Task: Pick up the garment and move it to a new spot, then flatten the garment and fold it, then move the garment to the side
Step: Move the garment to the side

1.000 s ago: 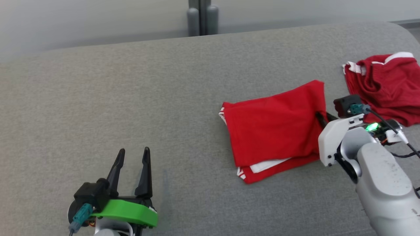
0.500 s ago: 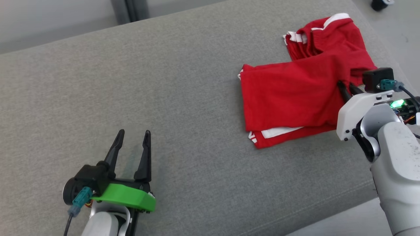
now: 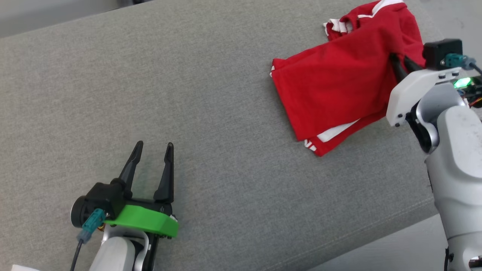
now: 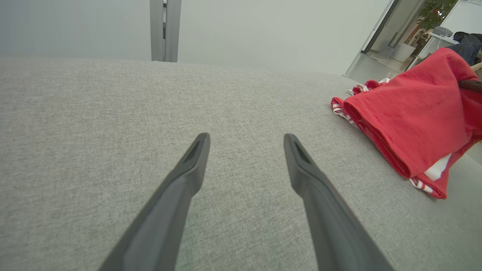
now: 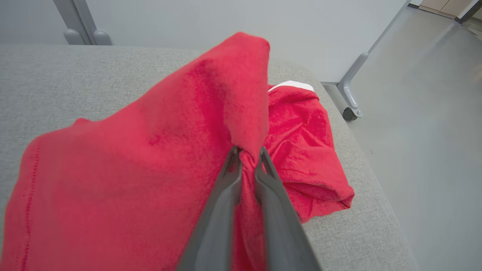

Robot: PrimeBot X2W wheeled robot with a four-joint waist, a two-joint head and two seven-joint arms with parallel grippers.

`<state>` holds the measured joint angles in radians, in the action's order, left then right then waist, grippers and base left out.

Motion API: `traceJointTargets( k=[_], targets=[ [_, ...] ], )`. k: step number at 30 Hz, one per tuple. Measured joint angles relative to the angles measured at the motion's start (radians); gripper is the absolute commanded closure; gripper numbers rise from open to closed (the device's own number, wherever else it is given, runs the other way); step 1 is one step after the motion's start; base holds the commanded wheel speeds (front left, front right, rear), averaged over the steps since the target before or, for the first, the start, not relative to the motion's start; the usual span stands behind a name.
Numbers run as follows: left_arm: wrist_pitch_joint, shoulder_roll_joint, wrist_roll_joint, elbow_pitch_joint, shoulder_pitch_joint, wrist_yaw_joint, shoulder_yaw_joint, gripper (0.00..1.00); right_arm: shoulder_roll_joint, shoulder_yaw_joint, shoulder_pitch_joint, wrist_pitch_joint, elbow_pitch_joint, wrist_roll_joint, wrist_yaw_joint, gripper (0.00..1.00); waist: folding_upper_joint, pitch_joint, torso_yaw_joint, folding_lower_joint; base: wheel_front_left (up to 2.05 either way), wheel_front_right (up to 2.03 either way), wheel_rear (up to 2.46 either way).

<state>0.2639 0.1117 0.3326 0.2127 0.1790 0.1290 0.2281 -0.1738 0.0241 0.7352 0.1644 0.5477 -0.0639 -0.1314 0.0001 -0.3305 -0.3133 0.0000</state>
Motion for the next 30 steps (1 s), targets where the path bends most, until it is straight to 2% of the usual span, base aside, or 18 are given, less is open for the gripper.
traceJointTargets(
  k=[8,18,19,20,21,25,30],
  targets=[
    [0.000,0.001,0.000,-0.009,0.017,0.000,0.001,0.00,-0.045,0.103,0.151,0.017,0.094,0.030,0.000,1.00,0.0000,-0.023,0.048,0.0000,0.00,0.00,0.00],
    [0.000,0.001,-0.004,-0.014,0.032,0.000,0.000,0.00,-0.176,0.337,0.232,-0.040,0.224,0.182,0.000,1.00,0.0000,-0.068,0.120,0.0000,0.00,0.00,0.00],
    [0.000,0.001,-0.004,-0.014,0.034,0.000,-0.001,0.00,-0.178,0.357,0.233,-0.049,0.232,0.196,0.000,0.71,0.0000,-0.072,0.125,0.0000,0.00,0.00,0.00],
    [0.000,0.001,-0.004,-0.014,0.034,0.000,-0.001,0.00,-0.175,0.385,0.233,-0.060,0.235,0.222,0.000,0.50,0.0000,-0.077,0.130,0.0000,0.00,0.00,0.00],
    [0.000,0.001,-0.004,-0.014,0.035,0.000,-0.001,0.00,-0.169,0.411,0.233,-0.074,0.238,0.244,0.000,0.00,0.0000,-0.081,0.135,0.0000,0.00,0.00,0.00],
    [0.000,0.002,-0.004,-0.013,0.035,0.000,0.000,0.00,-0.133,0.486,0.230,-0.121,0.253,0.309,0.000,0.00,0.0000,-0.086,0.148,0.0000,0.00,0.00,0.00],
    [0.000,0.002,-0.005,-0.010,0.033,0.000,0.001,0.00,-0.093,0.520,0.218,-0.156,0.278,0.359,0.000,0.00,0.0000,-0.069,0.146,0.0000,0.00,0.00,0.00]
  ],
)
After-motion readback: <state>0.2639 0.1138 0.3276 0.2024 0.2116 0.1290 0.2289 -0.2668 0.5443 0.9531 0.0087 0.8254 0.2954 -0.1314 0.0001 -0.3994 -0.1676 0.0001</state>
